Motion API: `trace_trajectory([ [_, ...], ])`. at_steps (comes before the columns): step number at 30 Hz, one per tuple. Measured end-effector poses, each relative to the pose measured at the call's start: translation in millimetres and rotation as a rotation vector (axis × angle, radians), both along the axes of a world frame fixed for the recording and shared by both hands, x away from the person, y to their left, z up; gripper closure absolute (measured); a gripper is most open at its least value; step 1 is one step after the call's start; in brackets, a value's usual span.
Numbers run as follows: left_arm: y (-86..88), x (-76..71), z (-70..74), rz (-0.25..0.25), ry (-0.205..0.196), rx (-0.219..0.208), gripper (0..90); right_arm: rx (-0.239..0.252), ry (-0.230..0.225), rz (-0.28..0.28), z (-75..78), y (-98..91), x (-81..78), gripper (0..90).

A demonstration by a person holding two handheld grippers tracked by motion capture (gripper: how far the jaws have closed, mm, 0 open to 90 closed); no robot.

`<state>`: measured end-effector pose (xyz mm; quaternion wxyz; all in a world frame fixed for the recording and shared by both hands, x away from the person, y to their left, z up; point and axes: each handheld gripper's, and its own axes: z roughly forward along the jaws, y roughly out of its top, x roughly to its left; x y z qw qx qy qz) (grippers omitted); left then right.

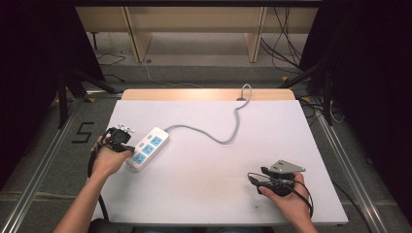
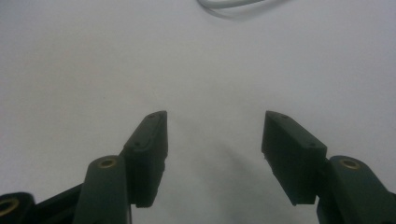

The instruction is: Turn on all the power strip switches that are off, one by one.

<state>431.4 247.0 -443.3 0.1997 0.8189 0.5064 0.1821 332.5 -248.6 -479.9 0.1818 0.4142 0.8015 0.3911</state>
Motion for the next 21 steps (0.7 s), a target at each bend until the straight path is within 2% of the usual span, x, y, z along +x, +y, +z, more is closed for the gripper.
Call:
trace_trajectory([
  [15,-0.7,0.1,-2.6,-0.024,0.002,0.015,89.8,0.003,-0.002,-0.003,0.3,0.1,-0.4,41.8],
  [21,-4.6,0.0,-2.8,-0.035,0.002,0.050,89.8,0.000,-0.002,0.002,0.5,0.4,-0.7,41.8],
])
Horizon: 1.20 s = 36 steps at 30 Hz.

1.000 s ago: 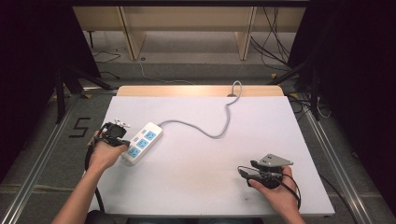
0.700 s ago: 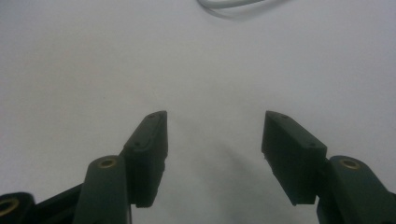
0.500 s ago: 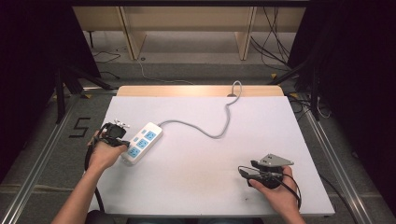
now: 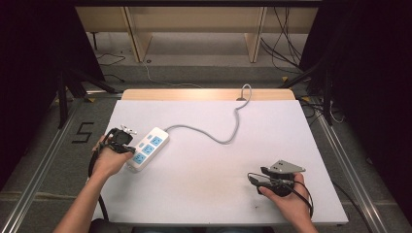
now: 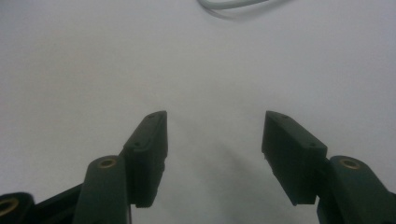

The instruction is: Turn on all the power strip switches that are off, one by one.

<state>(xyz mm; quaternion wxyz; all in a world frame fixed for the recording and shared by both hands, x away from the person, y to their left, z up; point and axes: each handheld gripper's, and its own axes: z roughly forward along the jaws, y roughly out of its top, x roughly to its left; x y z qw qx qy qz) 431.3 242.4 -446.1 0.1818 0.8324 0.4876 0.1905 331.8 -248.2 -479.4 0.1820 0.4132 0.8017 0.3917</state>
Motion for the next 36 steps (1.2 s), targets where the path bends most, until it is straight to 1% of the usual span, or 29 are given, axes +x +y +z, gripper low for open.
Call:
trace_trajectory([
  [8,-1.8,0.5,-0.3,-0.005,0.004,0.017,89.9,0.001,0.002,0.000,0.0,0.6,-0.1,41.7],
  [18,3.0,-0.1,-1.0,0.005,0.004,-0.026,89.8,-0.001,0.001,0.001,0.5,0.0,-0.2,41.7],
  [22,2.9,-0.5,-1.1,0.001,-0.001,-0.023,89.8,0.001,-0.003,0.000,-0.1,-0.4,0.6,41.8],
  [31,5.2,-1.3,-1.6,0.007,-0.009,-0.050,89.7,0.002,-0.001,-0.002,0.7,-0.2,0.1,41.8],
  [32,5.9,-1.5,-0.5,0.005,-0.009,-0.045,89.7,0.003,-0.003,-0.003,0.6,-0.3,0.2,41.8],
  [34,7.1,-1.9,-0.8,0.008,-0.010,-0.051,89.7,0.003,-0.003,-0.002,0.7,-0.8,0.4,41.8],
  [36,8.2,-2.4,-0.7,0.008,-0.017,-0.046,89.7,0.001,-0.001,-0.002,0.8,-0.5,0.4,41.8],
])
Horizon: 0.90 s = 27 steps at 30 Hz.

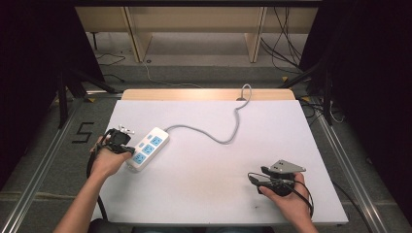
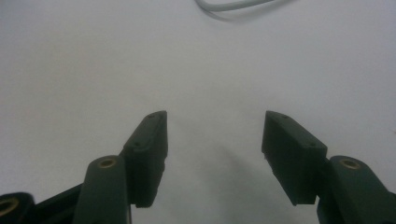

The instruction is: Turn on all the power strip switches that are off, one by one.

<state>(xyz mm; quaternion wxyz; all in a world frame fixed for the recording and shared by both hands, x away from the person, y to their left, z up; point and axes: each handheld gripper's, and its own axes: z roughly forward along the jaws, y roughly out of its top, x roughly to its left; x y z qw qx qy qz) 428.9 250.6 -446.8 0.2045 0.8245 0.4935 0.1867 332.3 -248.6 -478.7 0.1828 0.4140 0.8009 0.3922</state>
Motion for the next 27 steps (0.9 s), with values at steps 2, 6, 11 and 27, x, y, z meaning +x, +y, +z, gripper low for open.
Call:
trace_trajectory([
  [2,0.5,-1.4,2.4,0.008,-0.022,-0.021,89.6,0.001,0.000,0.002,0.0,0.7,-0.3,41.8],
  [6,0.7,-4.4,11.9,0.010,-0.066,-0.050,89.5,0.002,0.000,0.001,0.0,0.7,0.0,41.8],
  [11,-2.2,-8.2,17.9,-0.001,-0.092,-0.078,89.2,0.002,-0.003,0.001,-0.2,0.9,0.0,41.8],
  [27,-12.6,-14.7,26.2,-0.049,-0.151,-0.177,61.9,0.002,-0.002,-0.001,-0.1,0.6,0.0,41.8],
])
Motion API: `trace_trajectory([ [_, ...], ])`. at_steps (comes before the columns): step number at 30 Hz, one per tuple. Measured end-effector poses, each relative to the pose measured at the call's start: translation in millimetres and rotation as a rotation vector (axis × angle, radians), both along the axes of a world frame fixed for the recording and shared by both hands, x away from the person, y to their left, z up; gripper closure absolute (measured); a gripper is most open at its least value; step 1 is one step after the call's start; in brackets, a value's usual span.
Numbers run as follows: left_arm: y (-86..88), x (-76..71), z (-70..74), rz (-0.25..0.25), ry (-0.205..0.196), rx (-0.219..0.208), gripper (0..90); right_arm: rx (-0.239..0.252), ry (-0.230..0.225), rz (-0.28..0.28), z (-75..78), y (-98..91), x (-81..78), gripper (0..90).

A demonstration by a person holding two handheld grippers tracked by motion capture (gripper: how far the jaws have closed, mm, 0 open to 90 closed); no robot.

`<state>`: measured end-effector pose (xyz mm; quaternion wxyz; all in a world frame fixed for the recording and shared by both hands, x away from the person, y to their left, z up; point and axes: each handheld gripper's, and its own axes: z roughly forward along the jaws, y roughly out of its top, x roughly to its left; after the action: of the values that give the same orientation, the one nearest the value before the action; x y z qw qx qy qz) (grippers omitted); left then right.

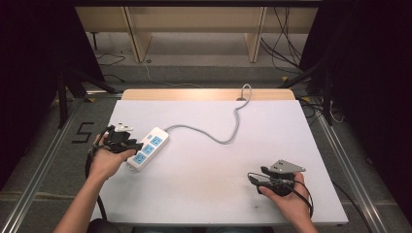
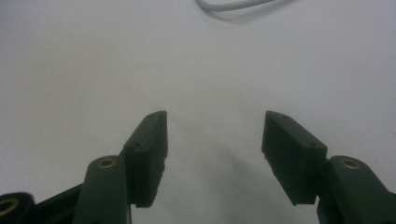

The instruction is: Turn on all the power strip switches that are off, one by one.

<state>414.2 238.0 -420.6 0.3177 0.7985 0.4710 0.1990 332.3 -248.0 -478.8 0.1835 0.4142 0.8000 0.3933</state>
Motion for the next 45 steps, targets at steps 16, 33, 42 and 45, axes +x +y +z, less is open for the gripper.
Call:
trace_trajectory([
  [16,-32.9,-17.2,0.8,-0.141,-0.049,-0.142,30.3,0.000,-0.002,0.003,0.2,-0.5,0.0,41.7],
  [33,-50.7,-42.1,1.0,-0.280,-0.154,-0.113,24.0,0.003,-0.006,0.004,0.5,-1.4,-0.2,41.6],
  [42,-52.2,-56.3,-9.7,-0.309,-0.170,-0.076,24.1,0.005,-0.008,0.008,0.6,-1.3,-0.2,41.5],
  [45,-50.7,-59.8,-12.2,-0.312,-0.185,-0.083,24.1,0.006,-0.007,0.008,0.4,-1.5,-0.2,41.5],
])
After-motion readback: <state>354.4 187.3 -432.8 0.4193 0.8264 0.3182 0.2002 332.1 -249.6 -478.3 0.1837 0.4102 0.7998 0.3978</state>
